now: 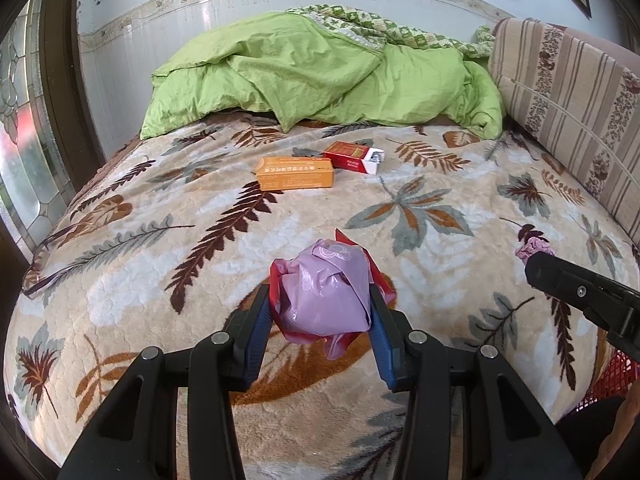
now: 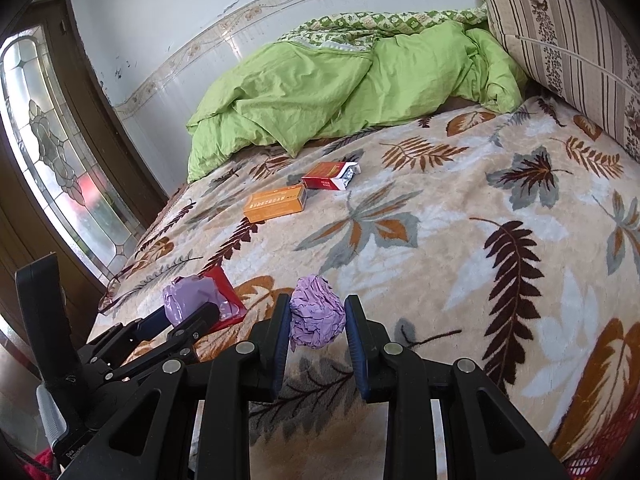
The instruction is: Collect trash
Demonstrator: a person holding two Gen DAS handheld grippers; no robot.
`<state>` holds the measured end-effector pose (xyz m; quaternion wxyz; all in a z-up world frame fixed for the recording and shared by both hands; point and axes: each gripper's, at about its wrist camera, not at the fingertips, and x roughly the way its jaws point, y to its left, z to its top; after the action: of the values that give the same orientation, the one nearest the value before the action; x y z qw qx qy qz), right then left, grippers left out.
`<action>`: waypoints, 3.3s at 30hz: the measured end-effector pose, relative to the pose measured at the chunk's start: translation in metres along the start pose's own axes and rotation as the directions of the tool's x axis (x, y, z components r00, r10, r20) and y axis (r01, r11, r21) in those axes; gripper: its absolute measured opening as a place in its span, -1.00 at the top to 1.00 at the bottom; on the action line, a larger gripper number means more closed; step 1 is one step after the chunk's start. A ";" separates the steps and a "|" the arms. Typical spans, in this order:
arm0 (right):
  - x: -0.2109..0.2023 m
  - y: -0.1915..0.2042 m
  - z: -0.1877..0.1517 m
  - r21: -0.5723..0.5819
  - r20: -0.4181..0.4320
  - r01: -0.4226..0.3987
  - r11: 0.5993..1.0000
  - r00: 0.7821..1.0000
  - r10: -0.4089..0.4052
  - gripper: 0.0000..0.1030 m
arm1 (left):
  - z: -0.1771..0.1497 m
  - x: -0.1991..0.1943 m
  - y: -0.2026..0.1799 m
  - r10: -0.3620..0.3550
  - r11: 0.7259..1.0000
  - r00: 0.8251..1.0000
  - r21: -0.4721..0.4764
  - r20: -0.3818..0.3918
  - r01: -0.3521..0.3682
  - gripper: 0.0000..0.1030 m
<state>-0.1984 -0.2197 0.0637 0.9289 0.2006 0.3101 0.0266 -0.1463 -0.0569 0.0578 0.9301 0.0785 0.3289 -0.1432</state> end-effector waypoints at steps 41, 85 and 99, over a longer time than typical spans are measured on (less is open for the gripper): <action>-0.165 -0.117 -0.034 0.249 0.116 0.119 0.961 0.982 -0.152 0.45 | 0.015 -0.086 -0.158 -0.318 0.907 0.948 0.291 -0.001 0.304 0.15; -0.032 -0.098 0.062 0.125 -0.086 0.063 0.990 0.995 -0.052 -0.09 | 0.110 0.076 0.033 -0.222 0.975 0.960 -0.073 -0.172 0.212 -0.33; 0.156 -0.048 0.147 -0.007 -0.218 -0.041 0.999 0.975 0.038 -0.09 | 0.177 0.192 0.093 -0.173 0.983 0.976 -0.078 -0.133 0.164 -0.39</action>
<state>0.0095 -0.2885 0.0638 0.8897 0.1972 0.4059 0.0689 0.1296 -0.0529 0.0775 0.8914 0.0292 0.4032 -0.2048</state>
